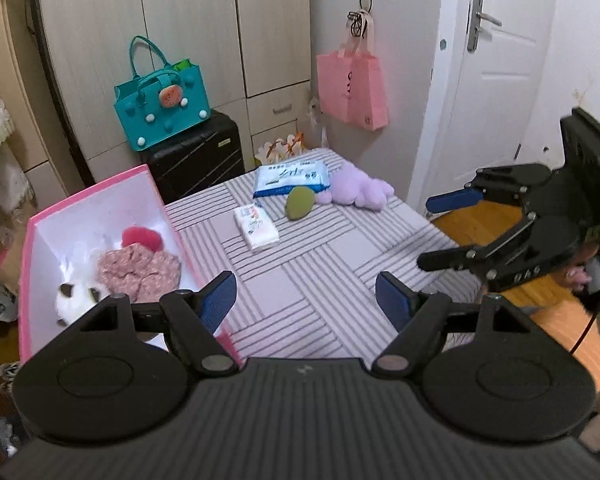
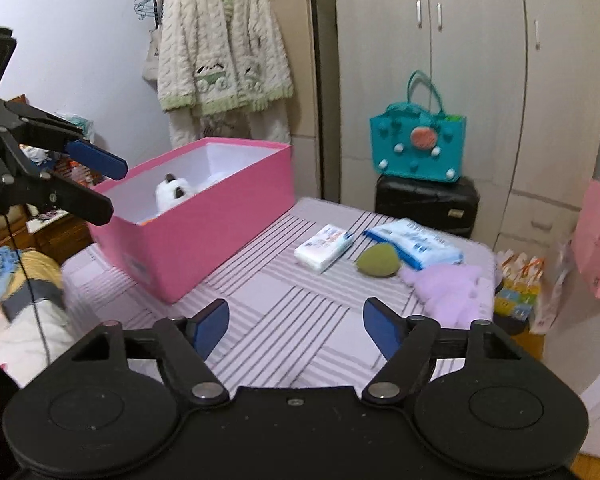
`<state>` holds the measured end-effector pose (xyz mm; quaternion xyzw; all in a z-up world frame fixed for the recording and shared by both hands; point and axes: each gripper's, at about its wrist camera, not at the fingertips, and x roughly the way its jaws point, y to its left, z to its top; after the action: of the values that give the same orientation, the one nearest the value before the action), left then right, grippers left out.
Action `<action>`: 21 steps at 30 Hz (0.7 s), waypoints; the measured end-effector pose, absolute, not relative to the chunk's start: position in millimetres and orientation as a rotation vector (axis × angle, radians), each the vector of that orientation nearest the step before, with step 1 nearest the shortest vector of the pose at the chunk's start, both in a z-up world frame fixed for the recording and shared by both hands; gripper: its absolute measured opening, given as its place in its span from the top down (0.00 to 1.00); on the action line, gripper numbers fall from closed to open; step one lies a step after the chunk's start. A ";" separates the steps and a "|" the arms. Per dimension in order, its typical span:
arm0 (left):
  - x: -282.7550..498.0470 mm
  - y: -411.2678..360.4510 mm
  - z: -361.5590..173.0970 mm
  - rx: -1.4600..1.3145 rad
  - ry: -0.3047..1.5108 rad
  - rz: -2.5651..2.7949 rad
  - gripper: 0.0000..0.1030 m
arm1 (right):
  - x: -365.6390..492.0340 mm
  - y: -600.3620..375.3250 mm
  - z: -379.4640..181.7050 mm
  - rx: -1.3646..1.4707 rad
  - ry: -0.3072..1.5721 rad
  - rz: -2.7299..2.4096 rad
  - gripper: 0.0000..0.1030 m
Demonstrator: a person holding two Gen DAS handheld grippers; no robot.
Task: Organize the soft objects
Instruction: 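Move both grippers back toward the items left on the table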
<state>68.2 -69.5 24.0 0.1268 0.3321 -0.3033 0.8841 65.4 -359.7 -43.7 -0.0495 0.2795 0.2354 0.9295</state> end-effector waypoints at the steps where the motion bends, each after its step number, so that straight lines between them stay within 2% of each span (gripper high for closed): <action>1: 71.8 -72.8 20.9 0.253 0.688 -0.636 0.26 | 67.5 -360.2 -46.7 -0.114 0.560 0.474 0.23; 17: 125.4 -118.9 -16.7 0.167 0.543 -0.489 0.26 | 119.6 -366.2 -80.8 -0.239 0.439 0.387 0.23; 21: 145.0 -131.0 -29.0 0.154 0.562 -0.444 0.26 | 137.5 -363.5 -88.6 -0.279 0.430 0.388 0.23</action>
<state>145.0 -131.0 -29.0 0.0751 0.2745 -0.2169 0.9338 137.5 -363.5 -88.6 -0.1372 0.2113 0.1908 0.9488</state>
